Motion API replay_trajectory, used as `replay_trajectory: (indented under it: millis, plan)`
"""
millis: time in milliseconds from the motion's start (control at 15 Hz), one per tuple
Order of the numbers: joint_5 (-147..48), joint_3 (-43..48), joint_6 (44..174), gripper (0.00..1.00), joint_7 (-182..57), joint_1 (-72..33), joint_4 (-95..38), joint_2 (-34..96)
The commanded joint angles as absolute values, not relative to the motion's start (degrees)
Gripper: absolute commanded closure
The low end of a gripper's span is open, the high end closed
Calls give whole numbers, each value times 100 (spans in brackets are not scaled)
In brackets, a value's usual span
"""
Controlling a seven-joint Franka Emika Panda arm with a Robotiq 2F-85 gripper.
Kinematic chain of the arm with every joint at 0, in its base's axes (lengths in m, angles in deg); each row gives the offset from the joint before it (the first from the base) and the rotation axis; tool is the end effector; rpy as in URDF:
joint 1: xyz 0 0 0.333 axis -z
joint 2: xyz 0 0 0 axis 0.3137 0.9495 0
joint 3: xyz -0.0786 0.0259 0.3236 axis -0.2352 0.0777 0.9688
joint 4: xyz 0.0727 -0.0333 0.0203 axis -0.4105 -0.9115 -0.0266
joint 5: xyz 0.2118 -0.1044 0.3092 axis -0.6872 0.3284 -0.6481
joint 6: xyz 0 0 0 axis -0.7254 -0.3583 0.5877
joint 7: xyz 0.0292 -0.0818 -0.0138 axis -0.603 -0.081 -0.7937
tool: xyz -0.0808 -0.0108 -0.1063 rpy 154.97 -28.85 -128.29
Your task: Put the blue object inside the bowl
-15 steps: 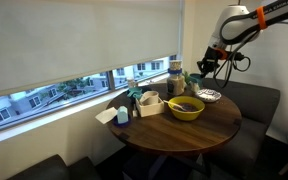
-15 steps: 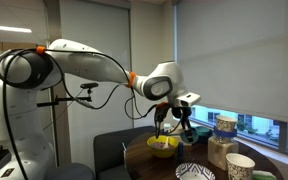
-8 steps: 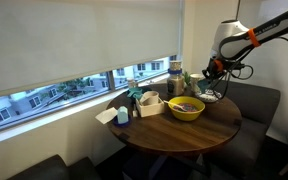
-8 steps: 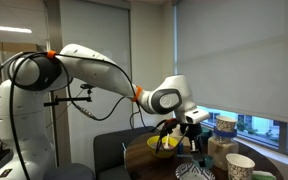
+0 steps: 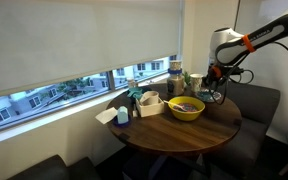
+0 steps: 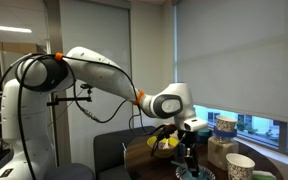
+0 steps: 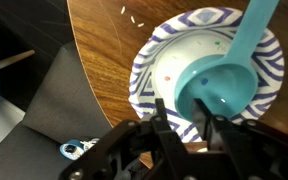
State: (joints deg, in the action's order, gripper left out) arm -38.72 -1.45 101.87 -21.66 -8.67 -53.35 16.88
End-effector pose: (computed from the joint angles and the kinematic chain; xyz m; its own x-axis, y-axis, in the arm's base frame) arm 0.5448 -0.1814 0.4268 0.5593 -0.7950 0.2349 -0.8249 -0.5617 0.0633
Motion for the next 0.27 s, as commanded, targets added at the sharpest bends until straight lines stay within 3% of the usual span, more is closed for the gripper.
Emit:
replay_trajectory:
  millis: [0, 133, 200]
  plan:
    - [-4052, -172, 10757, 36, -2535, -939, -5636, 986]
    - [-4051, -84, 10897, 22, -2967, -995, -5768, 570]
    - [-3938, -120, 10693, 39, -2660, -906, -5384, 1134]
